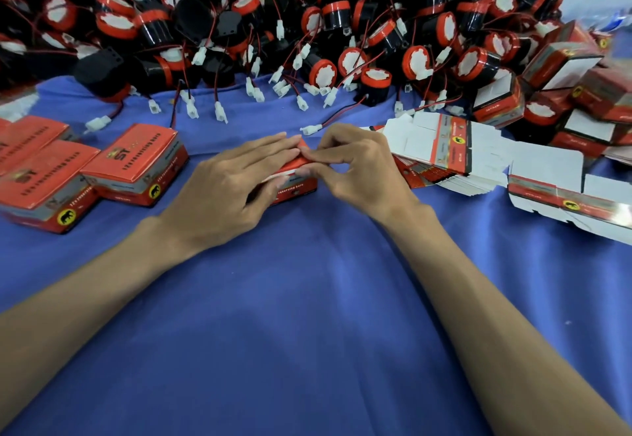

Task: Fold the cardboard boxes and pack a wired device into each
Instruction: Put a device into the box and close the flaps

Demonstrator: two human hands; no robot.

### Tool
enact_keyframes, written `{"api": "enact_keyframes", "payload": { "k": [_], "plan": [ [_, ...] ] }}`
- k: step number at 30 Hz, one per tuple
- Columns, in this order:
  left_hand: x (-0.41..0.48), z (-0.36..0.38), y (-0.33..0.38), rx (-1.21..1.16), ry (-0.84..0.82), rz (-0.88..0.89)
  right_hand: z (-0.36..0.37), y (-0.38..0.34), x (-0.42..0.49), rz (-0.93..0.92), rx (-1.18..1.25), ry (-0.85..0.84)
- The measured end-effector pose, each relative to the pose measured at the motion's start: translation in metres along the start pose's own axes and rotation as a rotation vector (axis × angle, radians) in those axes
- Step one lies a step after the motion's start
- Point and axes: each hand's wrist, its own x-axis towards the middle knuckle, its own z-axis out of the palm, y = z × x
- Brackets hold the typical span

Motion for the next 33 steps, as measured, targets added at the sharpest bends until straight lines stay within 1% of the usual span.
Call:
{"api": "enact_keyframes", "payload": {
  "k": [4,7,10,15,17,18,19,20,21,22,23,25,27,28,30,33],
  "plan": [
    [0.0,0.001,0.004,0.102,0.004,-0.001,0.001,-0.001,-0.002,-0.042,-0.062,0.009],
    [0.0,0.002,0.005,0.171,0.023,0.013,0.0,-0.002,-0.003,-0.038,-0.125,-0.032],
    [0.003,0.003,0.004,0.188,0.049,0.009,0.001,-0.003,0.0,-0.044,-0.17,-0.056],
    [0.001,0.004,0.006,0.265,0.044,0.011,0.0,-0.005,-0.005,-0.037,-0.175,-0.107],
    [0.001,0.002,0.006,0.36,0.058,0.007,-0.001,-0.008,-0.007,-0.066,-0.254,-0.115],
    [0.001,0.001,0.005,0.413,0.067,-0.005,0.0,-0.008,-0.008,-0.089,-0.313,-0.101],
    [0.0,0.0,0.004,0.454,0.082,-0.024,0.001,-0.008,-0.009,-0.099,-0.382,-0.053],
    [0.0,0.0,0.003,0.478,0.103,-0.042,0.001,-0.006,-0.008,-0.078,-0.469,0.031],
    [-0.002,0.001,0.002,0.486,0.124,-0.053,0.001,-0.004,-0.008,-0.008,-0.576,0.116],
    [-0.003,0.003,0.002,0.484,0.141,-0.056,0.0,-0.001,-0.007,0.106,-0.687,0.167],
    [-0.004,0.004,0.002,0.476,0.154,-0.051,-0.002,0.003,-0.006,0.246,-0.779,0.154],
    [-0.004,0.005,-0.001,0.479,0.155,-0.041,-0.008,0.011,-0.007,0.532,-0.855,-0.008],
    [-0.002,0.001,-0.01,0.53,0.112,-0.102,-0.013,0.023,-0.011,0.717,-0.86,-0.148],
    [0.0,-0.003,-0.016,0.564,0.068,-0.178,-0.015,0.029,-0.013,0.761,-0.862,-0.187],
    [0.004,-0.011,-0.029,0.62,-0.041,-0.345,-0.017,0.036,-0.014,0.768,-0.886,-0.233],
    [0.001,-0.021,-0.05,0.671,-0.144,-0.494,-0.016,0.035,-0.013,0.663,-0.881,-0.174]
  ]
}}
